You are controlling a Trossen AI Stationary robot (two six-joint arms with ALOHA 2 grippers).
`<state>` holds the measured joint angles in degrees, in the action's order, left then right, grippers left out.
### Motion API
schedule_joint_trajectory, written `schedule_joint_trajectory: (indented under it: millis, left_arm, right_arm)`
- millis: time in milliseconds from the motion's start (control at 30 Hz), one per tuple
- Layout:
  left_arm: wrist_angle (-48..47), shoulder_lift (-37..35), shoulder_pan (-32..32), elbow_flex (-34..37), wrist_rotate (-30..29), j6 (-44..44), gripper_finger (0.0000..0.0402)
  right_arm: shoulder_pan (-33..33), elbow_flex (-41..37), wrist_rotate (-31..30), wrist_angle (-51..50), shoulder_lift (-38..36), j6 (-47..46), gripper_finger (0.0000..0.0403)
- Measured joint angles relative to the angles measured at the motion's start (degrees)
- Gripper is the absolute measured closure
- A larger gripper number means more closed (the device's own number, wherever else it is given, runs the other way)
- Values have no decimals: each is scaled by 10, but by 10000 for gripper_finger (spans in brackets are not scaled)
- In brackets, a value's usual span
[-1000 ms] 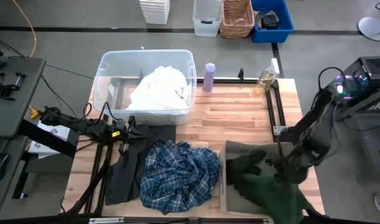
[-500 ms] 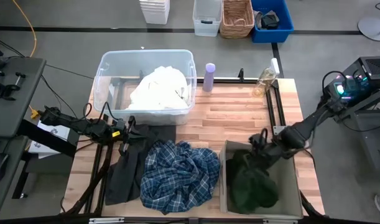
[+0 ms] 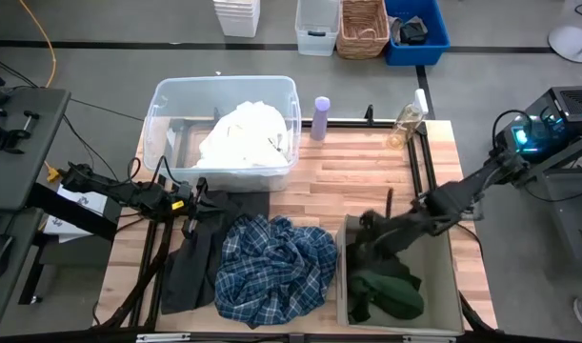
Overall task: Sort clothes
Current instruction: Put the blue cloth into the brown bin
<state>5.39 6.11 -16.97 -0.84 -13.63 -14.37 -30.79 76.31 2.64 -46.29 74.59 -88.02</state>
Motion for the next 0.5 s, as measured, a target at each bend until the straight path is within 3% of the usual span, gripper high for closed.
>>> schedule_joint_trajectory:
  millis: [167,233,333,500]
  left_arm:
    - [1,0,0,0,0,0,401]
    - [0,0,0,0,0,0,401]
    - [0,0,0,0,0,0,401]
    - [0,0,0,0,0,0,401]
  right_arm:
    - [10,102,-226,35,29,155,183]
    - [28,132,-266,64,58,253,183]
    - [70,176,-231,111,115,403,183]
    - [134,278,-98,104,220,567,178]
